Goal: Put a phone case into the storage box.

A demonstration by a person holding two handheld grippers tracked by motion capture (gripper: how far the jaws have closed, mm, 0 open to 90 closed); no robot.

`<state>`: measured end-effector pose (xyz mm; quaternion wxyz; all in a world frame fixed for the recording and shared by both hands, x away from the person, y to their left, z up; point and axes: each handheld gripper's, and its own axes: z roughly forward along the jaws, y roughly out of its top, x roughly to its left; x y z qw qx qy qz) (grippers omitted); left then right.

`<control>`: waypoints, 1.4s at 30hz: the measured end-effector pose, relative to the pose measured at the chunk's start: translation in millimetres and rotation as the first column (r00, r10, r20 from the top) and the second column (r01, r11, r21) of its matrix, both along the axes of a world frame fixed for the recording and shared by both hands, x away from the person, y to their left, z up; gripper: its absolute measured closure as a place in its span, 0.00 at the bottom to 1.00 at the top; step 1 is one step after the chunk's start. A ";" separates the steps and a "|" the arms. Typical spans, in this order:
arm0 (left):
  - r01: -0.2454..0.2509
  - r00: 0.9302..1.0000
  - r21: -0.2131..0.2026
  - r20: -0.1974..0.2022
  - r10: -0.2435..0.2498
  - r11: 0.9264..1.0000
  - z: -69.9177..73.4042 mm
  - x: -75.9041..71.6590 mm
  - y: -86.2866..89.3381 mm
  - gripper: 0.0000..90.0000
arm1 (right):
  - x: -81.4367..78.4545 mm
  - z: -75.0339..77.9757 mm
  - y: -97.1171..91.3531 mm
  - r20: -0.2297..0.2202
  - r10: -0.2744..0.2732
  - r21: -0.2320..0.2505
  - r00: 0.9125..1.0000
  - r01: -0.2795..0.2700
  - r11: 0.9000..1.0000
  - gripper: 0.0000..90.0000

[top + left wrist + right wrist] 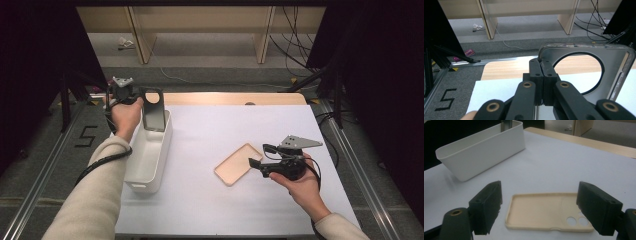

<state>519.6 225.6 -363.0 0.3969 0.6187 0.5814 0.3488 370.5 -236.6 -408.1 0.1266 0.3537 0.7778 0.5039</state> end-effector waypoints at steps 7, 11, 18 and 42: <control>0.000 1.000 -0.002 -0.005 0.000 1.000 -4.1 1.5 1.3 0.99 | 0.0 -0.2 0.1 -0.002 0.001 0.001 1.000 -0.001 1.000 0.24; -0.001 1.000 -0.002 -0.011 0.001 1.000 -6.7 2.5 0.8 0.99 | -0.2 -0.2 0.2 -0.002 0.002 0.001 1.000 -0.002 1.000 0.24; -0.011 1.000 0.000 -0.017 0.011 1.000 -10.9 5.9 -0.2 0.99 | -0.1 -0.1 0.1 0.000 0.003 0.003 1.000 -0.003 1.000 0.24; -0.049 0.998 0.013 -0.042 0.050 0.999 -29.5 16.6 -4.4 0.98 | -0.2 0.5 -0.9 -0.001 -0.006 0.007 1.000 0.006 1.000 0.23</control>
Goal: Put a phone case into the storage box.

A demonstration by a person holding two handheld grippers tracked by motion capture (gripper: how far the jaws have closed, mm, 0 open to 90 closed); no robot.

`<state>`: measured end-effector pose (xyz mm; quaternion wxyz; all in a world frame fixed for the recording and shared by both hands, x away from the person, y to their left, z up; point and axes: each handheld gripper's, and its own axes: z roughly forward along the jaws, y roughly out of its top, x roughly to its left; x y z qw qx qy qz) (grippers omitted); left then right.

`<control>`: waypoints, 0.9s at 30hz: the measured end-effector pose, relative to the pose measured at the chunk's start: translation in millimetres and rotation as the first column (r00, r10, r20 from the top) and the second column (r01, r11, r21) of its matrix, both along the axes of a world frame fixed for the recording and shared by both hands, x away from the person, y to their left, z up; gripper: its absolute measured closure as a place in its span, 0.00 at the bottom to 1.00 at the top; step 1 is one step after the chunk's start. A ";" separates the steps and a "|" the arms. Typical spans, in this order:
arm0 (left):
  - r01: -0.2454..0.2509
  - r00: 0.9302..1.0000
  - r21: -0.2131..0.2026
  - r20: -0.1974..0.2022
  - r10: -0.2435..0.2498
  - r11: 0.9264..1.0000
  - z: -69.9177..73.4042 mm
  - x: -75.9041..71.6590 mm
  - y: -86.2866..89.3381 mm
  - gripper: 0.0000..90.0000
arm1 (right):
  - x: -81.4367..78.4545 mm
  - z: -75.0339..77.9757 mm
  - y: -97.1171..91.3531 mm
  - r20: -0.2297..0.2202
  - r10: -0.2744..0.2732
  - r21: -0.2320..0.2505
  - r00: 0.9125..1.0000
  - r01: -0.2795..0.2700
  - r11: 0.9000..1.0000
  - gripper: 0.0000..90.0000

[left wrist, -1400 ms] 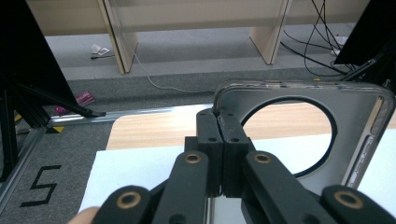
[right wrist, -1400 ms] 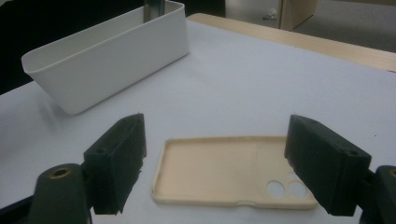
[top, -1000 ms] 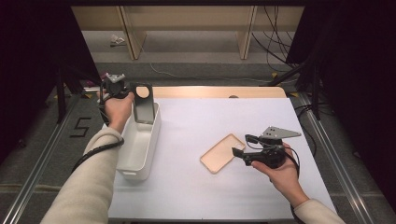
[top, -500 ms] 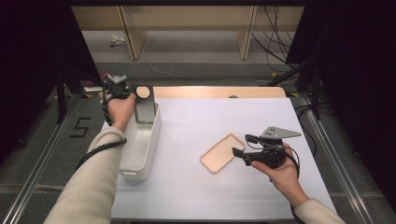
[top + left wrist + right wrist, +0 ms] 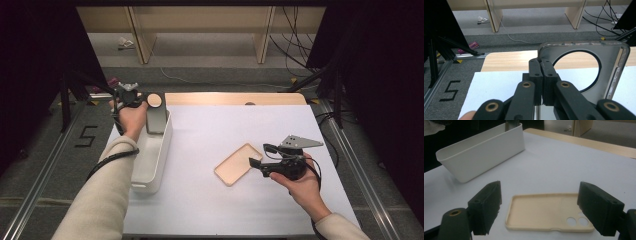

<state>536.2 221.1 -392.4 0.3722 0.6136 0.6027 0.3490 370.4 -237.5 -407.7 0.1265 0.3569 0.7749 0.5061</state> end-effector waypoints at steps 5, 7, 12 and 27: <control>-0.007 1.000 0.006 0.000 0.007 1.000 -1.5 1.4 -0.5 0.98 | 0.1 0.0 -0.1 0.000 0.000 0.002 1.000 0.000 1.000 0.23; -0.009 1.000 0.009 -0.003 0.009 1.000 -2.3 1.8 -0.2 0.97 | 0.1 -0.1 -0.1 0.000 0.000 0.003 1.000 0.000 1.000 0.23; -0.009 1.000 0.014 -0.007 0.009 1.000 -4.8 2.0 0.1 0.97 | 0.1 0.2 -0.2 0.002 0.002 0.003 1.000 -0.002 1.000 0.23; -0.024 0.999 0.022 -0.025 0.024 0.999 -14.7 3.7 2.7 0.96 | -0.2 0.5 0.1 0.003 0.002 0.003 1.000 -0.002 1.000 0.23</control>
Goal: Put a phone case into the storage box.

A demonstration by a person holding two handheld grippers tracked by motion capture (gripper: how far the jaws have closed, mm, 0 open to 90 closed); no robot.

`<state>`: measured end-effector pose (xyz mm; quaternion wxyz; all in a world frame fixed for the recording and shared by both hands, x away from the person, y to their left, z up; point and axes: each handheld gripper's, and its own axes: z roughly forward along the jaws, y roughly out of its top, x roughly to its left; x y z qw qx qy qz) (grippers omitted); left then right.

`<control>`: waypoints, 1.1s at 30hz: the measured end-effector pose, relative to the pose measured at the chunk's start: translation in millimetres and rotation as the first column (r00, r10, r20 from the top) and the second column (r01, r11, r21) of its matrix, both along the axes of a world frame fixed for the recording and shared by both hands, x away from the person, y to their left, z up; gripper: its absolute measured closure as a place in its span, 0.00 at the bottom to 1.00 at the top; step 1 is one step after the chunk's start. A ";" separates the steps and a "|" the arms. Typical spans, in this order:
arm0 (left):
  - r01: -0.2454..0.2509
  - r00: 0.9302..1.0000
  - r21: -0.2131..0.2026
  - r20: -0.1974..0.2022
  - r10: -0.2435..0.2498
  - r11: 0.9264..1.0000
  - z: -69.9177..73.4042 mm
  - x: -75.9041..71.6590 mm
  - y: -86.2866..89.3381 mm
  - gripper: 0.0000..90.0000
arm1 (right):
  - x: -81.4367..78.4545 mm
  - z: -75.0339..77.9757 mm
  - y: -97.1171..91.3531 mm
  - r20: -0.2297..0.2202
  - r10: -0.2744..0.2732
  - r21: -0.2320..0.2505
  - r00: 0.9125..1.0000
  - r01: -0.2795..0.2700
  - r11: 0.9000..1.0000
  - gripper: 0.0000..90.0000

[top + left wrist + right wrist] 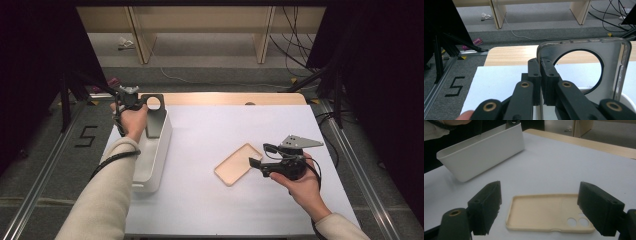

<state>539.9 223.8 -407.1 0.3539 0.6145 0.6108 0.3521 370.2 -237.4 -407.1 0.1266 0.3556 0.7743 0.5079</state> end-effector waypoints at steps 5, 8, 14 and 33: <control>-0.001 1.000 0.000 -0.003 0.001 1.000 -0.8 0.5 0.5 0.96 | -0.1 0.0 0.5 0.001 0.001 -0.002 1.000 -0.001 1.000 0.23; -0.003 1.000 0.006 -0.005 0.003 1.000 -1.5 0.9 0.8 0.95 | -0.1 0.2 0.4 0.001 0.002 -0.002 1.000 -0.002 1.000 0.23; 0.014 1.000 0.033 -0.009 -0.014 0.999 -1.7 2.3 0.2 0.95 | 0.0 0.1 0.3 0.000 0.002 -0.002 1.000 -0.002 1.000 0.23; 0.070 0.996 0.053 -0.053 -0.067 0.996 2.9 2.7 -2.4 0.70 | 0.6 -0.5 0.0 -0.002 0.001 -0.001 1.000 -0.001 1.000 0.23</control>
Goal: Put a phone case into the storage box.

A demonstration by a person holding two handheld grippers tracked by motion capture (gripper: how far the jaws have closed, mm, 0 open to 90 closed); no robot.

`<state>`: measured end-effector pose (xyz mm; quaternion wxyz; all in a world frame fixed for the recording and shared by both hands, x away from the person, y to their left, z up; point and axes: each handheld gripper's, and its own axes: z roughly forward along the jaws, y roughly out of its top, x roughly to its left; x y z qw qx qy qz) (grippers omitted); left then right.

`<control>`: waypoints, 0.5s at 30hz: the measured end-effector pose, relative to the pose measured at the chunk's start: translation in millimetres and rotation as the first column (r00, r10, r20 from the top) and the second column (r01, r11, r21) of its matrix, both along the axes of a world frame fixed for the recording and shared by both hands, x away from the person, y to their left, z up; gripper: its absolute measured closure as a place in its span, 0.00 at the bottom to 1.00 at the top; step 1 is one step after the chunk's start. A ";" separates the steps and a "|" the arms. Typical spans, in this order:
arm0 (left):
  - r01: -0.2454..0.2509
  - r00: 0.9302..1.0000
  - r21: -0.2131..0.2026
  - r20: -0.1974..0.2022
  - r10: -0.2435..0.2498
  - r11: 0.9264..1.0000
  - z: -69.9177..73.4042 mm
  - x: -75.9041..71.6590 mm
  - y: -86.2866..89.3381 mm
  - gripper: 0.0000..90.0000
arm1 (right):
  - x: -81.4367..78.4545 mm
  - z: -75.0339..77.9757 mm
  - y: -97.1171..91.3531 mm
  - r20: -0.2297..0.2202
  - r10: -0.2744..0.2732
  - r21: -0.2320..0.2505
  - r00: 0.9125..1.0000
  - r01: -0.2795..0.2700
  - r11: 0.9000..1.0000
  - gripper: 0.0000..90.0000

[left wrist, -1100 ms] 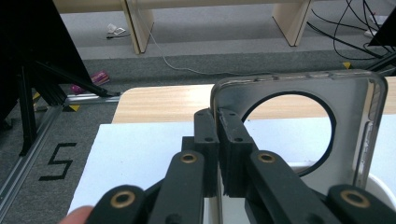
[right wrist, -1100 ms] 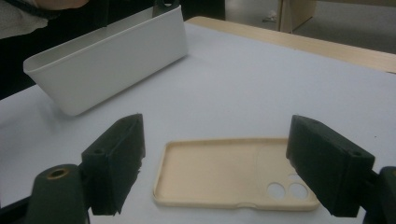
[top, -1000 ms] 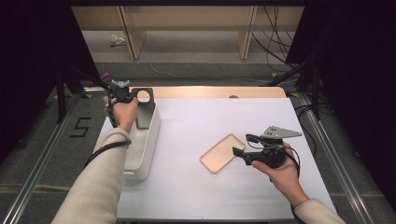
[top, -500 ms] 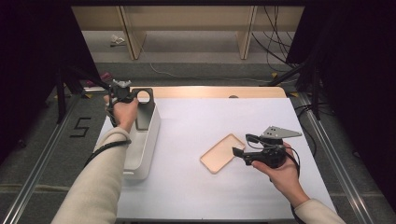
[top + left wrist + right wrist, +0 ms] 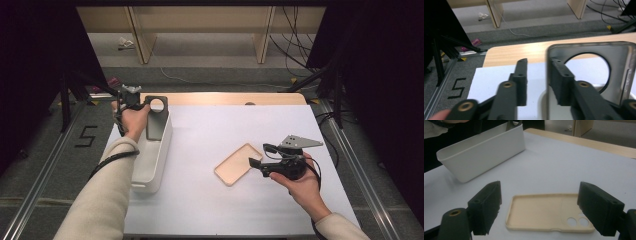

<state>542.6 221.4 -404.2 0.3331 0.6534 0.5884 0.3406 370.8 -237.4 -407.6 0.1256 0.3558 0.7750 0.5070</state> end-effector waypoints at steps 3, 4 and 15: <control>0.016 0.999 0.005 -0.032 -0.015 1.000 2.3 -2.1 1.7 0.61 | 0.3 0.1 -0.5 0.000 -0.004 0.000 1.000 0.004 1.000 0.23; 0.023 0.999 0.005 -0.040 -0.023 1.000 2.3 -3.1 2.4 0.60 | 0.3 0.1 -0.4 -0.002 -0.005 0.001 1.000 0.005 1.000 0.23; 0.073 0.996 -0.022 -0.052 -0.074 0.997 12.8 -19.6 10.9 0.42 | 0.1 -0.4 0.7 -0.002 -0.005 -0.007 1.000 0.005 1.000 0.23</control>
